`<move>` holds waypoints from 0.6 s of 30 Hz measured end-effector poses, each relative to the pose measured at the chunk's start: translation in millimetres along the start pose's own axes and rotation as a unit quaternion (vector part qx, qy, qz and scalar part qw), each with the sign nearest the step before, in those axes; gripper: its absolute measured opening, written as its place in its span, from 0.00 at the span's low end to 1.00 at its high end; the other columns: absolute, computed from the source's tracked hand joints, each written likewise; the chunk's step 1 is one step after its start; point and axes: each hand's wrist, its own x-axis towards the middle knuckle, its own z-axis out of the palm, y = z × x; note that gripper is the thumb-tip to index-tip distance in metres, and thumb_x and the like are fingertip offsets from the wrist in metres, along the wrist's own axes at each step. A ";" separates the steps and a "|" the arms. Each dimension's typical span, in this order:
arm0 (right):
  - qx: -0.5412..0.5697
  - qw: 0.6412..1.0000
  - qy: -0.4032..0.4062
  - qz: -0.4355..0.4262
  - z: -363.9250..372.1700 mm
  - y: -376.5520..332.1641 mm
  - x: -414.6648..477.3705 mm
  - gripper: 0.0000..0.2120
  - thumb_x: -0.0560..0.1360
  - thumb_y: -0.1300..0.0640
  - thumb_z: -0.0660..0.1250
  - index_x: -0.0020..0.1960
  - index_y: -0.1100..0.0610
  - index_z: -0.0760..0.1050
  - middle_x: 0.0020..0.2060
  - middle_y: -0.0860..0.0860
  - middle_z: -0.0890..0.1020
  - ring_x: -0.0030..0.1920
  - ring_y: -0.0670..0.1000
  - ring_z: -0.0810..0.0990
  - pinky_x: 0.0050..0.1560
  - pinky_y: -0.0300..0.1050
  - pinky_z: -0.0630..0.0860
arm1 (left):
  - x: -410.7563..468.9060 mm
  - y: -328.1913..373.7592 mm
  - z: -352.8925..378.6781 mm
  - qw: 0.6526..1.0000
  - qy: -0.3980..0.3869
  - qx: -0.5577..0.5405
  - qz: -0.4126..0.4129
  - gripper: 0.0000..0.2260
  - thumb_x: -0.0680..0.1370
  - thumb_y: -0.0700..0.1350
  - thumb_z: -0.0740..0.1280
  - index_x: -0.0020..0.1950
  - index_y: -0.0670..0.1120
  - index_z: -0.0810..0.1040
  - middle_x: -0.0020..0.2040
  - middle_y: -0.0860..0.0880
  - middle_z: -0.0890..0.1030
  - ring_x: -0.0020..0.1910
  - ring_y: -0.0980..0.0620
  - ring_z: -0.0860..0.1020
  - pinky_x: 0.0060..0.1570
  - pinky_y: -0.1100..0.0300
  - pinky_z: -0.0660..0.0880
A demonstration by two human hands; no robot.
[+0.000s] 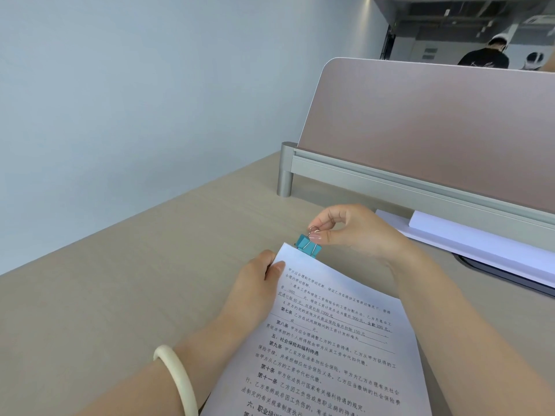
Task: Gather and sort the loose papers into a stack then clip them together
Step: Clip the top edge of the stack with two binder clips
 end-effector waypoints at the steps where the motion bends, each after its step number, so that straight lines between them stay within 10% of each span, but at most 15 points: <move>1: -0.003 1.000 -0.001 -0.003 -0.3 -0.2 0.2 0.05 0.71 0.63 0.73 0.44 0.57 0.78 0.36 0.46 0.79 0.34 0.38 0.77 0.32 0.21 0.68 | -0.6 0.4 -0.1 1.000 0.001 -0.002 0.001 0.16 0.81 0.42 0.58 0.34 0.46 0.58 0.30 0.53 0.62 0.30 0.54 0.59 0.27 0.64 0.59; 14: -0.131 0.990 -0.051 -0.020 11.3 6.3 -3.5 0.14 0.72 0.55 0.73 0.57 0.54 0.81 0.47 0.42 0.78 0.50 0.43 0.76 0.49 0.24 0.69 | -1.7 -0.8 1.7 1.000 0.004 -0.004 0.012 0.11 0.81 0.43 0.57 0.39 0.43 0.64 0.31 0.52 0.64 0.31 0.54 0.61 0.29 0.64 0.59; 18: -0.099 0.994 -0.019 -0.030 19.6 7.0 -11.2 0.13 0.72 0.51 0.71 0.56 0.52 0.81 0.53 0.45 0.81 0.57 0.47 0.79 0.63 0.45 0.73 | -1.8 1.2 -0.7 0.999 0.005 -0.005 0.031 0.11 0.81 0.43 0.58 0.39 0.43 0.65 0.32 0.52 0.65 0.31 0.55 0.62 0.29 0.65 0.61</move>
